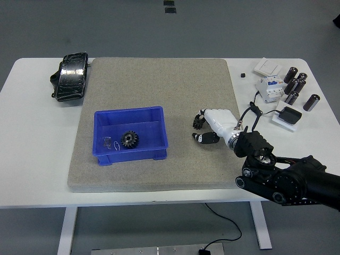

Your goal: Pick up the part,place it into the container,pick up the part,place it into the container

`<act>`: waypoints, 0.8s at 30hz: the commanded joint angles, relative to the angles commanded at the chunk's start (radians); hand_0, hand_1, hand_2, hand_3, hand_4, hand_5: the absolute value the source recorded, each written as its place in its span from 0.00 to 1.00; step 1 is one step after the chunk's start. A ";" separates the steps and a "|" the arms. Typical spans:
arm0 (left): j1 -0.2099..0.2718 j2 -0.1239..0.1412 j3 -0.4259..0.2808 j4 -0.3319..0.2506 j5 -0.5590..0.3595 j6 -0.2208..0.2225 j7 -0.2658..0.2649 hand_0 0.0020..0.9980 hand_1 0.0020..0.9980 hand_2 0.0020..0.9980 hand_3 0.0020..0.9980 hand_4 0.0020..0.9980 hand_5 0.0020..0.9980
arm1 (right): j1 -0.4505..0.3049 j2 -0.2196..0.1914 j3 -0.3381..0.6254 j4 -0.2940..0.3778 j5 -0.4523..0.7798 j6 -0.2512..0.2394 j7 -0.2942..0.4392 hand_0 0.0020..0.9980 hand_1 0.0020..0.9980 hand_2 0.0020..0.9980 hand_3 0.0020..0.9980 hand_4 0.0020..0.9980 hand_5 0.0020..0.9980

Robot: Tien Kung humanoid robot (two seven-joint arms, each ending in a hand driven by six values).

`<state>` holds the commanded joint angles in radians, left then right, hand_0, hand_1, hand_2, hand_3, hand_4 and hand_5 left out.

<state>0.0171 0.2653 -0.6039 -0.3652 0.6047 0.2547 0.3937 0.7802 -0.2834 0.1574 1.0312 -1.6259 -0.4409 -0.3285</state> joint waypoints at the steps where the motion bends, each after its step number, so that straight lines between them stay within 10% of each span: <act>1: 0.000 0.000 0.000 0.000 0.000 0.000 -0.001 0.68 0.66 0.60 0.56 0.54 0.50 | 0.000 0.001 0.000 0.000 0.001 -0.003 0.002 0.39 0.49 0.51 0.67 0.56 0.21; 24: 0.004 0.000 0.005 0.003 -0.015 0.004 -0.011 0.68 0.66 0.61 0.55 0.54 0.52 | -0.016 0.002 -0.004 0.008 0.007 -0.061 0.025 0.36 0.47 0.44 0.67 0.56 0.20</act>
<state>0.0215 0.2655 -0.5993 -0.3624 0.5895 0.2588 0.3829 0.7647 -0.2812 0.1537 1.0389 -1.6186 -0.5015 -0.3032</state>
